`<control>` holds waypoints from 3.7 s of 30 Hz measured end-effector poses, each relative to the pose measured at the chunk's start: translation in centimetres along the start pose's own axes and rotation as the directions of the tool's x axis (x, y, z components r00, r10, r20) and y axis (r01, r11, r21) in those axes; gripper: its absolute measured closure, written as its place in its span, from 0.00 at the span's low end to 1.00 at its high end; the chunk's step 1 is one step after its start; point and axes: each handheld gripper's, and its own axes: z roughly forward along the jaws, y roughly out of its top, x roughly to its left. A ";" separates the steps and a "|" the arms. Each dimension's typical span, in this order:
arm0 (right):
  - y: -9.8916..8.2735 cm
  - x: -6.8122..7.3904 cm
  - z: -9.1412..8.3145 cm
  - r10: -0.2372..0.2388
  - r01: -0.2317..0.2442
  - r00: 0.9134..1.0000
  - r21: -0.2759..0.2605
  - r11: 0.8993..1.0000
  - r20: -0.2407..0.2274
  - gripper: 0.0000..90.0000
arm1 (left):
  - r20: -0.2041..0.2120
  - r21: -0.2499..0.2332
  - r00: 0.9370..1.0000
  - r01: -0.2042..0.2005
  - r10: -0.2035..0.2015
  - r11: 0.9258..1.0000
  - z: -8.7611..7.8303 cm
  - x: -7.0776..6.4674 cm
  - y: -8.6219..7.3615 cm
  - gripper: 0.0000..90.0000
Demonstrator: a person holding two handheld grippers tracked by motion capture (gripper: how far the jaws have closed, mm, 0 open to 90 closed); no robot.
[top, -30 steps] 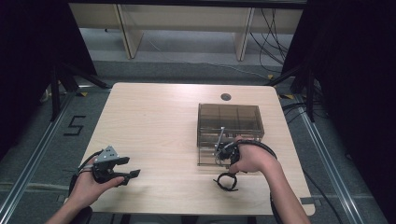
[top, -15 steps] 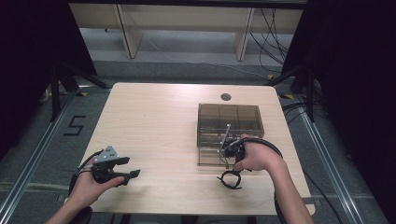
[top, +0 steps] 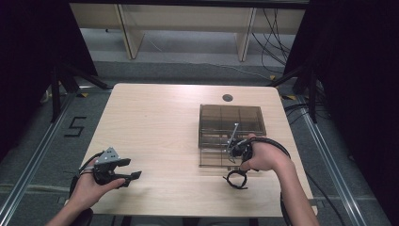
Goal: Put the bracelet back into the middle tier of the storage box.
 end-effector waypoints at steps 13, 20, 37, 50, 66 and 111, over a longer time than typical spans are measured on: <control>-1.5 -1.0 -0.8 0.036 -0.035 0.999 -0.029 0.999 0.015 0.94 | -0.001 0.000 1.000 0.000 0.000 1.000 0.0 0.0 0.0 0.33; -2.0 -1.2 -0.9 0.064 -0.063 0.998 -0.031 0.998 0.027 0.94 | 0.000 0.000 1.000 0.001 -0.001 1.000 0.0 0.0 0.0 0.33; -3.1 -2.2 -1.7 0.066 -0.064 0.997 -0.053 0.997 0.045 0.94 | 0.000 -0.004 1.000 0.008 -0.008 1.000 0.1 0.0 0.0 0.33; -3.6 -3.0 -2.4 0.064 -0.060 0.996 -0.080 0.995 0.057 0.94 | 0.002 0.007 1.000 0.004 -0.004 1.000 0.1 0.0 0.0 0.33; -3.7 -3.4 -3.7 0.095 -0.088 0.993 -0.097 0.991 0.074 0.94 | -0.003 0.023 1.000 -0.014 0.014 1.000 0.0 0.2 0.0 0.33; -3.9 -5.6 -3.7 0.120 -0.104 0.983 -0.112 0.988 0.141 0.94 | -0.005 0.027 1.000 -0.012 0.012 1.000 0.1 0.1 0.0 0.33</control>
